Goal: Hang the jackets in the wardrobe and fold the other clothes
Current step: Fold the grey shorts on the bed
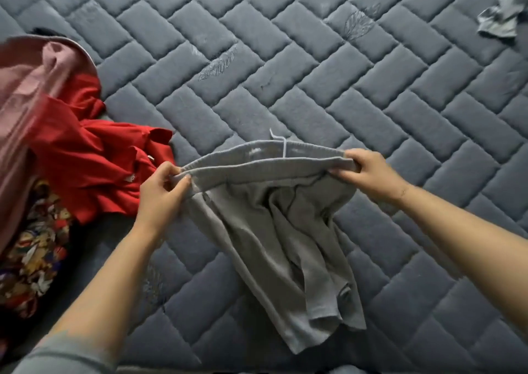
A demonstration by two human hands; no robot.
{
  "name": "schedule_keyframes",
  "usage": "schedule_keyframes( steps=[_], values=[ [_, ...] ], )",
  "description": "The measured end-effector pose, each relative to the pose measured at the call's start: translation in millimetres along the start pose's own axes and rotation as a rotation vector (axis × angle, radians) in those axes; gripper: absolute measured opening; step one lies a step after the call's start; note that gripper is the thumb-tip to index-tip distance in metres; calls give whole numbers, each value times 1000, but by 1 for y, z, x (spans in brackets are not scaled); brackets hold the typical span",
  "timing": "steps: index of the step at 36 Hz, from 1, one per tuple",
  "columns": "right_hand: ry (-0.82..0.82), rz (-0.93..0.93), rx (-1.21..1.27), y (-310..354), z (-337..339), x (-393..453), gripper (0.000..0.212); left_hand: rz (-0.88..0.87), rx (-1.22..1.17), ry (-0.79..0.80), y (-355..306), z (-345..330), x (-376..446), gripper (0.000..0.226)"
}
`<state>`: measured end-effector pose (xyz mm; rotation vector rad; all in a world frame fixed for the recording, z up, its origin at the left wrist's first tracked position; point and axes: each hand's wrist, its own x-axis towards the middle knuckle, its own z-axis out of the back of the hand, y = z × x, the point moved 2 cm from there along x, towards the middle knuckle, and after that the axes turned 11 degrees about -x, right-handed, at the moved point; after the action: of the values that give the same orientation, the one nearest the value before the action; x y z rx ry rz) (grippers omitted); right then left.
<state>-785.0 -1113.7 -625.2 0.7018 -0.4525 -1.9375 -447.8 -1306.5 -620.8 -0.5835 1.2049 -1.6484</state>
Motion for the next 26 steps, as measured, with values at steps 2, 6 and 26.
schedule_keyframes(
  steps=[2, 6, 26],
  values=[
    [-55, 62, -201, 9, 33, -23, 29, -29, -30, 50, -21, 16, -1, 23],
    [-85, 46, -477, 38, 100, -68, 32, -117, -43, 212, -81, 39, -4, 16],
    [-651, -360, -533, 98, 355, -234, 6, -581, 278, 201, -402, 45, 20, 36]
  ],
)
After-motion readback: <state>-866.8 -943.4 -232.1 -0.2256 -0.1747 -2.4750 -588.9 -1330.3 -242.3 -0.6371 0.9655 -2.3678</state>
